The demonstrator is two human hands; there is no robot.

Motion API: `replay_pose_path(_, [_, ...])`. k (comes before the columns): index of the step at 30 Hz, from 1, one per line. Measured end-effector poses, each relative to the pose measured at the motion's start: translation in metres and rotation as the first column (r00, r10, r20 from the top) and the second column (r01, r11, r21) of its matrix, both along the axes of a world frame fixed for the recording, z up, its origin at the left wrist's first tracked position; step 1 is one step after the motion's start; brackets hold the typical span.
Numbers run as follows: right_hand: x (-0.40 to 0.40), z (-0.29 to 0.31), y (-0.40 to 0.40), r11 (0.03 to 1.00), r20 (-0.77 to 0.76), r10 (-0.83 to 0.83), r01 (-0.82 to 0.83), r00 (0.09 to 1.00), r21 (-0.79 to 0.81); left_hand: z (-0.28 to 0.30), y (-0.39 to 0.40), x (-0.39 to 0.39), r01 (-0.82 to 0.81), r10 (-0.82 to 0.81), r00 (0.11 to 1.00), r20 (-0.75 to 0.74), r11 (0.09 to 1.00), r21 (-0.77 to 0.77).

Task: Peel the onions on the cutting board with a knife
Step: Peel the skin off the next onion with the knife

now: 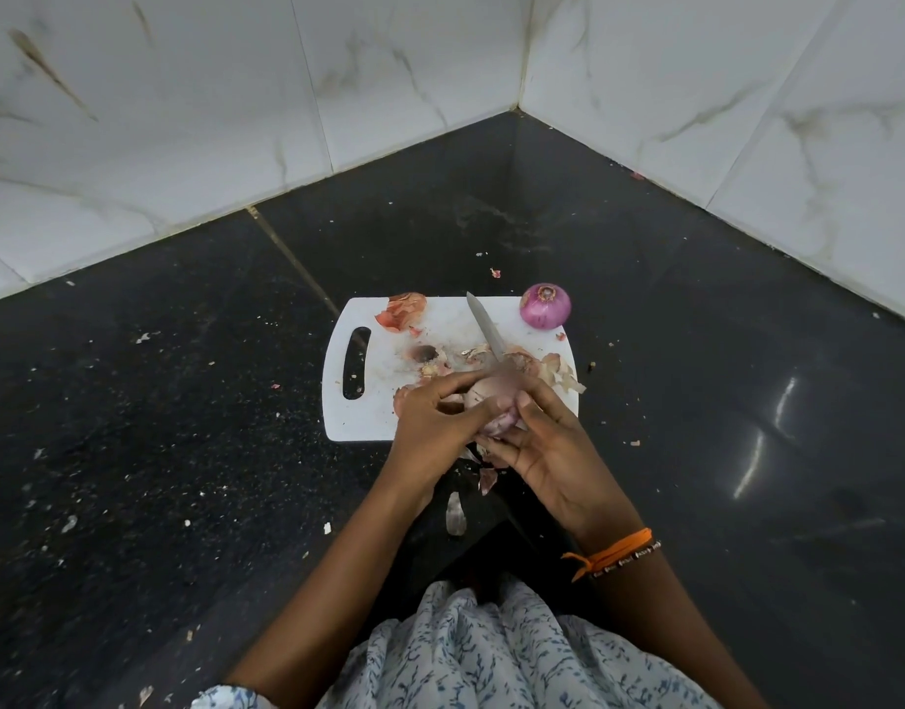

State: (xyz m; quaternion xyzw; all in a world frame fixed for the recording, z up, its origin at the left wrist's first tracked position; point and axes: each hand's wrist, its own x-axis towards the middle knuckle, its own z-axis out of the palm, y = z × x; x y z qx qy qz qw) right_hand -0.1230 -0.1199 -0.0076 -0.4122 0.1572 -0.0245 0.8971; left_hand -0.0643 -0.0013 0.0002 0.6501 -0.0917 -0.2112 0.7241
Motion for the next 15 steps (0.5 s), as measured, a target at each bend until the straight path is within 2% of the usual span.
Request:
replay_pose_path(2, [0.0004,-0.001,0.0012,1.0,0.021,-0.003,0.003,1.0,0.004,0.0006,-0.0022,-0.0002,-0.029,0.025,0.998,-0.065,0.997,-0.065])
replay_pose_path(8, [-0.0002,-0.0042,-0.0003,1.0,0.034,-0.013,0.012,0.999,0.027,0.001,-0.0049,0.0014,-0.03,0.015,0.99,-0.143,0.994,-0.101])
replay_pose_path(12, [0.0009,-0.0066,-0.0001,0.998,0.015,-0.021,0.02,1.0,0.056,-0.0013,-0.0053,0.0003,-0.052,0.046,0.991,-0.129,0.998,-0.037])
replay_pose_path(15, [0.0019,-0.0066,0.0005,0.996,0.009,-0.028,0.027,1.0,0.086,-0.0008,-0.0047,0.001,-0.072,0.069,0.982,-0.175,0.997,-0.009])
